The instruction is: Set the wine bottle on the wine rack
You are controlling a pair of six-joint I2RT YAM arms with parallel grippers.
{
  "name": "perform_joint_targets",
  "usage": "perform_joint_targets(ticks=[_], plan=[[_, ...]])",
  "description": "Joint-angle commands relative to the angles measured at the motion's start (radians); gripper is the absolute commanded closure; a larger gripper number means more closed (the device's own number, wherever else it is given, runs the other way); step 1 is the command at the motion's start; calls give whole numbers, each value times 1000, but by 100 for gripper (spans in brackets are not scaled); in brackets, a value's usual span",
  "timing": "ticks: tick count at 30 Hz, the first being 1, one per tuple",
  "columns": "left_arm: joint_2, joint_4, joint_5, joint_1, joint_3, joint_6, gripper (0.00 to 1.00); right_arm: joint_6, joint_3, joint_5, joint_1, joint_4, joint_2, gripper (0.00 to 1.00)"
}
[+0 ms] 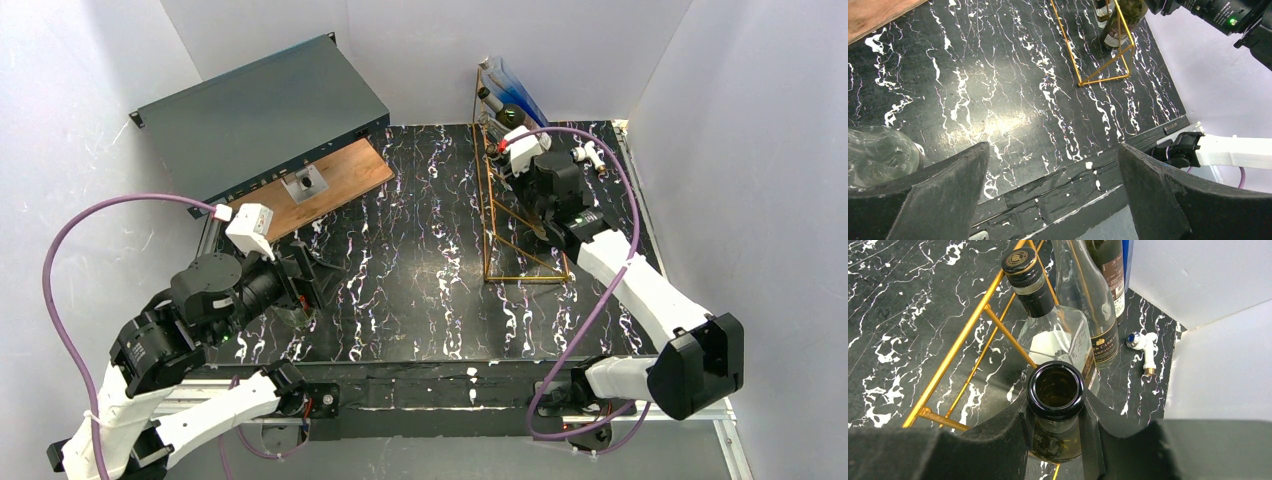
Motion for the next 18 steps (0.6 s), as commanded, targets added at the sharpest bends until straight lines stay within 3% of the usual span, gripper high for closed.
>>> perform_joint_targets(ticks=[1, 18], plan=[[21, 13, 9, 6, 2, 7, 1, 14, 83, -26, -2, -39, 7, 77], [1, 12, 2, 6, -7, 11, 1, 8, 159, -37, 58, -160, 77, 59]])
